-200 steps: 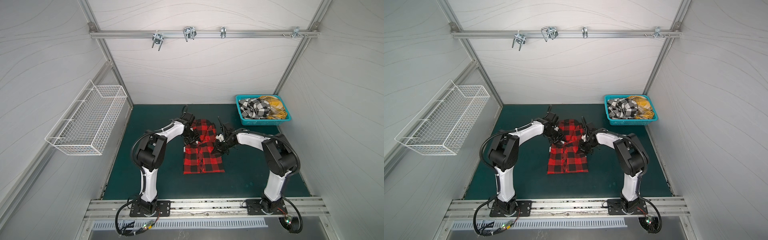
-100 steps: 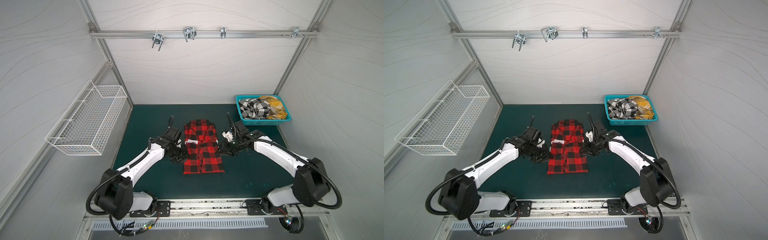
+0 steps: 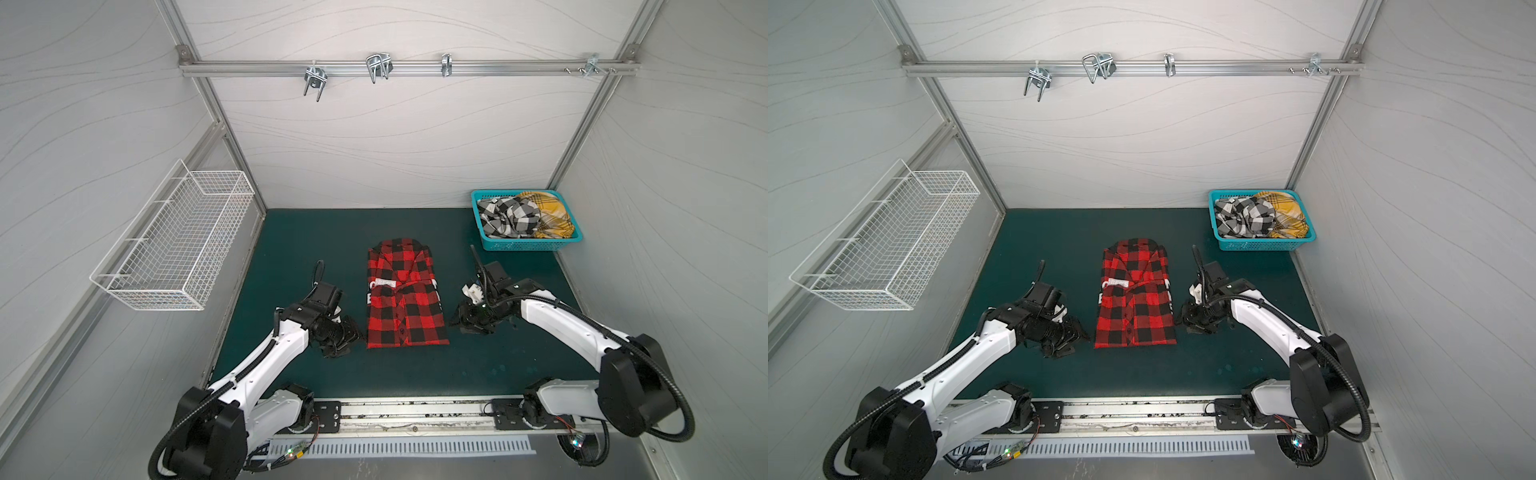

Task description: Fold and stack the long sleeve shirts

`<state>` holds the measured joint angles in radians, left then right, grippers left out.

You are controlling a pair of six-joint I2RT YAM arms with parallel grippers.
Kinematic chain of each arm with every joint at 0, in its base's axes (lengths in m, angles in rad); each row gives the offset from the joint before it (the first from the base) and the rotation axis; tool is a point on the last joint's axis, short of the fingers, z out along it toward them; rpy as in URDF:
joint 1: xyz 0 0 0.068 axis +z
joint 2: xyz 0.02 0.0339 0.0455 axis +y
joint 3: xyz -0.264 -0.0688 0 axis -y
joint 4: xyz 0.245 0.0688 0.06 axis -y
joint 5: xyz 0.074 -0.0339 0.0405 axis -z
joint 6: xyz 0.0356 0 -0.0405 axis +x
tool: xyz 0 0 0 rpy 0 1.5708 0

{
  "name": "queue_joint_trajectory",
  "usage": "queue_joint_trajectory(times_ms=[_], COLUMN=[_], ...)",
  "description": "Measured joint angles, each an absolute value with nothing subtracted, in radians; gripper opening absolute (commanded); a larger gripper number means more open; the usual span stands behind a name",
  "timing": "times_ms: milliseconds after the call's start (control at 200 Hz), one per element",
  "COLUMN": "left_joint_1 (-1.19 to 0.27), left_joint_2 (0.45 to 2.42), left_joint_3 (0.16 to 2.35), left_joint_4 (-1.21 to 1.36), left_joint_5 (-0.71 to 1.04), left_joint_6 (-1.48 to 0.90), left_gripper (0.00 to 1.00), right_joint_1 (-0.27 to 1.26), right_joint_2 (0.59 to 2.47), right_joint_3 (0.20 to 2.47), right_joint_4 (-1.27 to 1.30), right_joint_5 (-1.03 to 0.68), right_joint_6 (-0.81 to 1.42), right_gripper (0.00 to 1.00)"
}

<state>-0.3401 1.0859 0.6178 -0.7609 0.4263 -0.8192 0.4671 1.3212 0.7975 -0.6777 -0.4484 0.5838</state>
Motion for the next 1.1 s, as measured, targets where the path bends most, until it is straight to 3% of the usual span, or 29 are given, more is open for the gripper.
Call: queue_joint_trajectory(times_ms=[435, 475, 550, 1101], left_joint_1=[-0.294, -0.290, -0.288, -0.273], left_joint_2=[1.191, 1.199, 1.221, 1.230], left_joint_3=[0.590, 0.583, 0.570, 0.482], left_joint_4=[-0.614, -0.603, -0.587, -0.465], left_joint_5=[0.465, 0.477, 0.492, 0.559], left_joint_6=[-0.831, -0.831, -0.834, -0.929], left_gripper=[0.75, 0.80, 0.81, 0.75], right_joint_1=[0.473, 0.475, 0.477, 0.485], right_joint_2=[1.414, 1.422, 1.438, 1.507], right_joint_3=[0.713, 0.701, 0.675, 0.631], right_joint_4=[-0.529, -0.509, -0.475, -0.355], right_joint_5=[-0.515, -0.521, -0.532, -0.599], right_joint_6=[0.603, 0.611, 0.632, 0.685], right_gripper=[0.50, 0.50, 0.50, 0.30])
